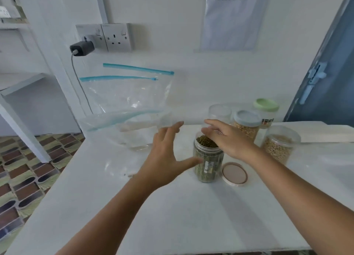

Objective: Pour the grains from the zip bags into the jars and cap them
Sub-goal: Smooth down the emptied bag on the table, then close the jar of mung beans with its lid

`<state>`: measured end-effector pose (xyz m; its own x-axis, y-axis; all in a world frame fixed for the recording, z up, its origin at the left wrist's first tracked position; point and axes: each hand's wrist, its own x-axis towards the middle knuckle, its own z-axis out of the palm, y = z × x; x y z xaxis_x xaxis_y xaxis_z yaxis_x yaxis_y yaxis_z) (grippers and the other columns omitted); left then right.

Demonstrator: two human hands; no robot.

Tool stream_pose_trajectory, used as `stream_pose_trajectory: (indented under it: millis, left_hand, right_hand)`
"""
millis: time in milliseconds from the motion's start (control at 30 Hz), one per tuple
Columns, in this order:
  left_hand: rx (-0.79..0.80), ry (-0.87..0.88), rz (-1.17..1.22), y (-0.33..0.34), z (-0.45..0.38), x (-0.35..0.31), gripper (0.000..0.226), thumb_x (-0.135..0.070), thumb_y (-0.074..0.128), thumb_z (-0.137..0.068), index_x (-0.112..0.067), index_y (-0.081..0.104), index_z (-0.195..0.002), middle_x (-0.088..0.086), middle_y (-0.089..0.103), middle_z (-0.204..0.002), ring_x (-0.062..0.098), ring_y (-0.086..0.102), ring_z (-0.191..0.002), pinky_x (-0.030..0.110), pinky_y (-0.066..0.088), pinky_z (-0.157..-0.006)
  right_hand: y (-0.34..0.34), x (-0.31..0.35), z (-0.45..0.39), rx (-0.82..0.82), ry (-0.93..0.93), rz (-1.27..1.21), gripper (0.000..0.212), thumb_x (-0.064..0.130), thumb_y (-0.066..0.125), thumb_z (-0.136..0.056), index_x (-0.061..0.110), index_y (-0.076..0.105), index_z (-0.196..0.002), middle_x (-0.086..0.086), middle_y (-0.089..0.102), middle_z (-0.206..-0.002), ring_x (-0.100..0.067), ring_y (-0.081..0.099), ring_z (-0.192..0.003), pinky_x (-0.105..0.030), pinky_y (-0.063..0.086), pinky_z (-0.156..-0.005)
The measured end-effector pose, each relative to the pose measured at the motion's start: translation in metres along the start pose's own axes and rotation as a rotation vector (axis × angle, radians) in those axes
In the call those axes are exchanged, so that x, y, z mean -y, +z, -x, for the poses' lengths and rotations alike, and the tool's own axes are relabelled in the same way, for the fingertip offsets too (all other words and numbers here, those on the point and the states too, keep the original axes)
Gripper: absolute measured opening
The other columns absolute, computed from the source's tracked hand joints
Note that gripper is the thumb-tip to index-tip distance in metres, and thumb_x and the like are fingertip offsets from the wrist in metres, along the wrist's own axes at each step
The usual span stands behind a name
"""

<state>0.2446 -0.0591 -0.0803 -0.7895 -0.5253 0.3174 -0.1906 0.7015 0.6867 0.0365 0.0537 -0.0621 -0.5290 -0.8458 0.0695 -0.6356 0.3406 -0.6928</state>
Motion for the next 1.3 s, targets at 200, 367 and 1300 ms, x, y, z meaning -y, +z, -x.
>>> stream_pose_trajectory:
  millis: [200, 367, 1300]
  left_hand:
    - [0.195, -0.229, 0.232, 0.054, -0.043, -0.006, 0.137, -0.072, 0.091, -0.049, -0.033, 0.023, -0.161, -0.007, 0.049, -0.154, 0.01, 0.051, -0.136, 0.041, 0.045, -0.116]
    - [0.112, -0.223, 0.26, 0.072, -0.05, 0.004, 0.113, -0.062, 0.094, -0.049, -0.038, 0.042, -0.146, -0.018, 0.065, -0.126, -0.009, 0.062, -0.11, 0.039, 0.054, -0.106]
    - [0.108, -0.187, 0.371, 0.077, -0.051, 0.014, 0.091, -0.021, 0.098, -0.068, -0.04, 0.045, -0.139, -0.015, 0.066, -0.121, 0.005, 0.067, -0.109, 0.029, 0.061, -0.088]
  right_hand:
    - [-0.009, -0.028, 0.011, -0.003, 0.051, -0.196, 0.064, 0.074, 0.039, -0.097, 0.046, 0.037, -0.155, 0.008, 0.054, -0.152, -0.015, 0.047, -0.143, -0.044, 0.033, -0.12]
    - [-0.011, -0.061, 0.028, 0.055, 0.054, -0.314, 0.061, 0.063, 0.036, -0.103, 0.038, 0.034, -0.158, 0.012, 0.042, -0.16, -0.01, 0.036, -0.149, -0.039, 0.026, -0.123]
    - [-0.028, -0.053, 0.014, 0.047, -0.169, -0.282, 0.12, 0.059, 0.09, -0.065, 0.044, 0.018, -0.16, 0.019, 0.048, -0.143, -0.002, 0.049, -0.135, -0.041, 0.047, -0.113]
